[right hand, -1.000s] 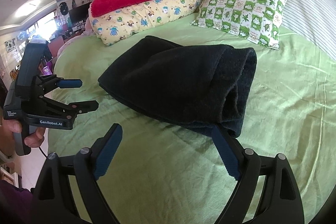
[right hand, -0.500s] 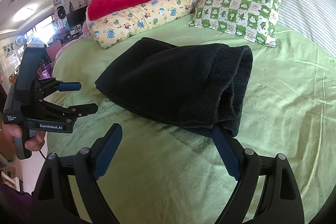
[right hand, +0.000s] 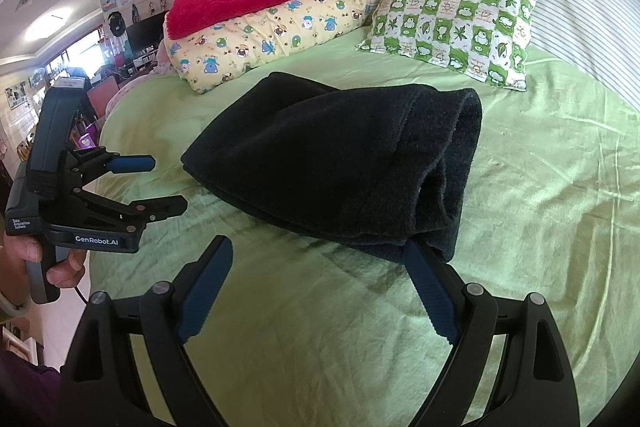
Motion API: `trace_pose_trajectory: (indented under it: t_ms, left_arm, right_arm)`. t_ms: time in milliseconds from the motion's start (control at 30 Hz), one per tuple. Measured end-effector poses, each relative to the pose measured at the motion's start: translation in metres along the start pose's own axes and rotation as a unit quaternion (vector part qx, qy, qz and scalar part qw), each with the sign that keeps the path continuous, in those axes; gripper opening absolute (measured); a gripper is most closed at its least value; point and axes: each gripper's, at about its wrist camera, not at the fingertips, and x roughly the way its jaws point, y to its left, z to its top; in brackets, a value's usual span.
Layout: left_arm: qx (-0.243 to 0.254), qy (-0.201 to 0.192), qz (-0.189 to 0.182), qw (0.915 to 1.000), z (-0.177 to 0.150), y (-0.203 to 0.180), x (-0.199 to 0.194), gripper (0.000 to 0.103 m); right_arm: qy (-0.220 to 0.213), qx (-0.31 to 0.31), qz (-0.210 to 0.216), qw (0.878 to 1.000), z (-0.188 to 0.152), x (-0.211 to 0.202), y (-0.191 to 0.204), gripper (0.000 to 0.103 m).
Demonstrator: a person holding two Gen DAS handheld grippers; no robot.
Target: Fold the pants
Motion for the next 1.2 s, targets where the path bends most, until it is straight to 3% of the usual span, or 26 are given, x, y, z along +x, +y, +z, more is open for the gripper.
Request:
trace_pose_trajectory:
  t_ms: [333, 533, 633, 1200]
  left_arm:
    - [-0.014, 0.006, -0.013, 0.9998, 0.003, 0.005, 0.002, 0.085]
    - [-0.013, -0.042, -0.004, 0.999, 0.018, 0.008, -0.016, 0.085]
    - [-0.014, -0.048, -0.003, 0.9988, 0.028, 0.007, -0.017, 0.085]
    - [0.002, -0.037, -0.015, 0.9992, 0.045, -0.013, -0.01, 0.086]
  right_arm:
    - [0.0, 0.002, -0.002, 1.0, 0.0, 0.0, 0.0, 0.088]
    - [-0.011, 0.006, -0.005, 1.0, 0.004, -0.007, -0.002, 0.088]
    - [-0.019, 0.014, -0.007, 1.0, 0.007, -0.012, -0.006, 0.088]
    - [-0.027, 0.043, -0.032, 0.998, 0.006, -0.021, -0.018, 0.091]
